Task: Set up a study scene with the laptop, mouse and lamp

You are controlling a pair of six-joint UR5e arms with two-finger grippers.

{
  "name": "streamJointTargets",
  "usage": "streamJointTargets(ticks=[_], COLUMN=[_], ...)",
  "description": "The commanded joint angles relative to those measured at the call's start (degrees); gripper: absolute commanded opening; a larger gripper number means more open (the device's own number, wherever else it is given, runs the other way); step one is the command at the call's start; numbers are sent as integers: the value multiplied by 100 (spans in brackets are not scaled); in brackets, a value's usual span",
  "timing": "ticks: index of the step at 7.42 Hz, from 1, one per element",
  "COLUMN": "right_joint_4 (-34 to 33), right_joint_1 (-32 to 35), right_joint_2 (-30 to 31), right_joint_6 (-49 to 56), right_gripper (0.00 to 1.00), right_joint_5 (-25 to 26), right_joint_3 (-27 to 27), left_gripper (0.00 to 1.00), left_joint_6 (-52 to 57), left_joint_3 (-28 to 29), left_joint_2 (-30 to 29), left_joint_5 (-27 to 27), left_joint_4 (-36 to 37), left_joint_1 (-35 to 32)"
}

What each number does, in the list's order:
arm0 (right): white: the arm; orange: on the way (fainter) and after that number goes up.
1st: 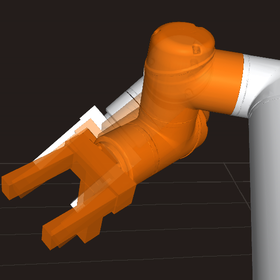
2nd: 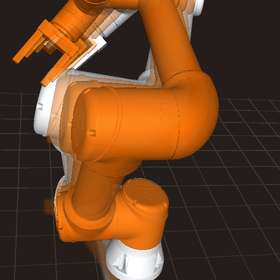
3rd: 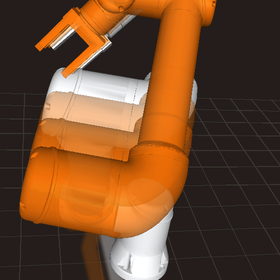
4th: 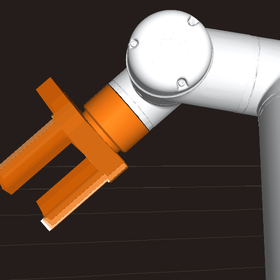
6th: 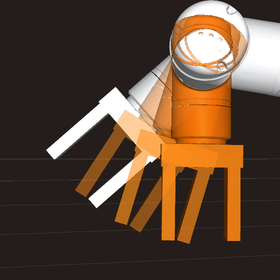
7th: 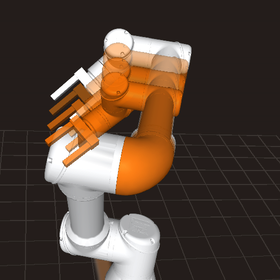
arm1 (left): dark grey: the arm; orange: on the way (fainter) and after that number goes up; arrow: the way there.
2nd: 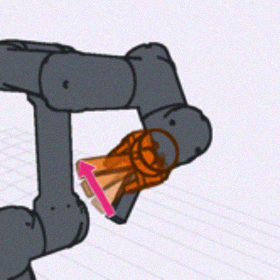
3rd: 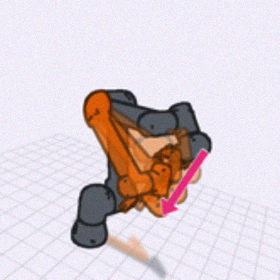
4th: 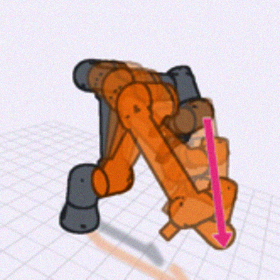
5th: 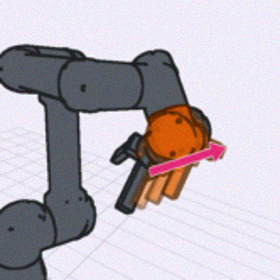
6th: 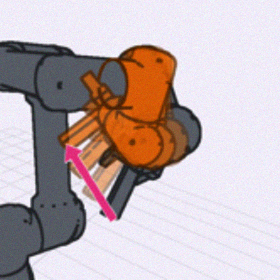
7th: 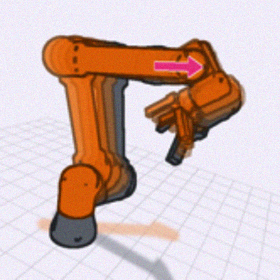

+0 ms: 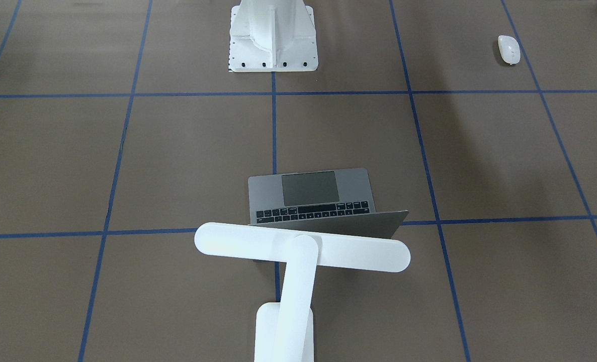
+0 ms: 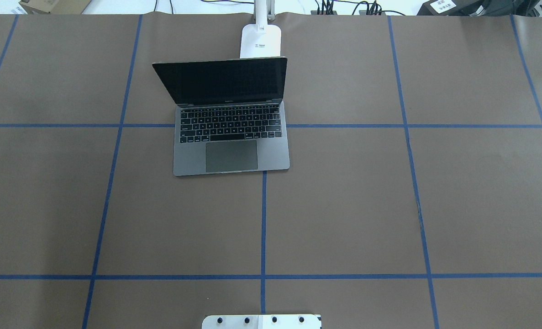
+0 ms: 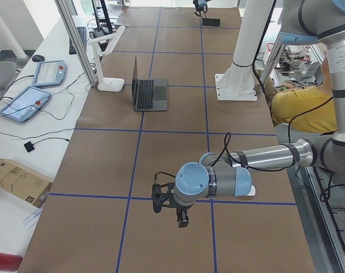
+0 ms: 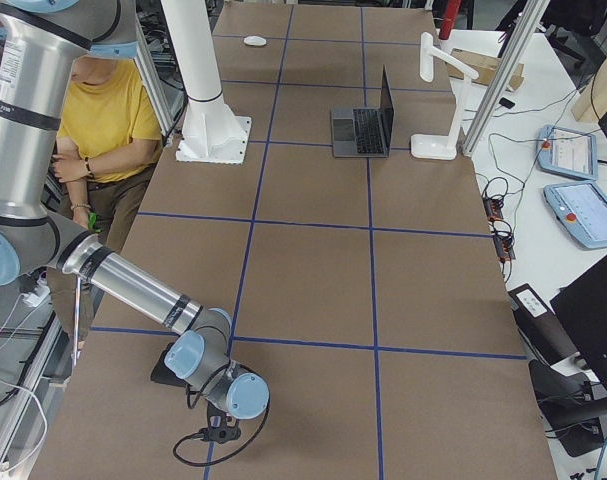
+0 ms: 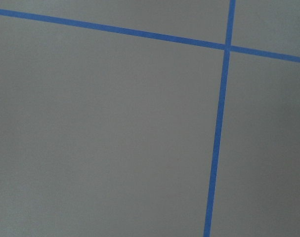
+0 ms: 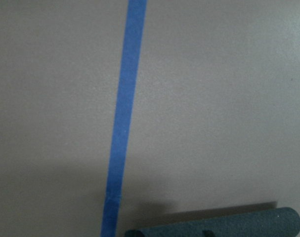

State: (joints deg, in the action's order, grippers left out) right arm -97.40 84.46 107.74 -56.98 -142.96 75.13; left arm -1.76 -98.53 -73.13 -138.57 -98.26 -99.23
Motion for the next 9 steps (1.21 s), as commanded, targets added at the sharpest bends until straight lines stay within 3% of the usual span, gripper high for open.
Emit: streamJointTargets(ticks=[1,5,6,7,9], right_joint_4=[-7,-42,-86,-539,-1532], right_joint_1=[0,0,-26,-35,43], right_joint_2=[-16,-33,-68,-225,-428], right_joint_6=[12,3,-14,-32,-84], right_gripper=[4,0,0,0,0], right_joint_5=[5,40,240,381,330], right_joint_3=[54,449,633,896,1965], left_gripper=[100,100,100,100,100], left_joint_6=[0,-9,-9,-9,-9], left_joint_3=[0,0,-9,-17,-17], left_joint_2=[0,0,0,0,0], left_joint_5=[-3,-12,-12,-12,-12], left_joint_4=[0,0,0,9,9], left_joint_1=[0,0,0,0,0])
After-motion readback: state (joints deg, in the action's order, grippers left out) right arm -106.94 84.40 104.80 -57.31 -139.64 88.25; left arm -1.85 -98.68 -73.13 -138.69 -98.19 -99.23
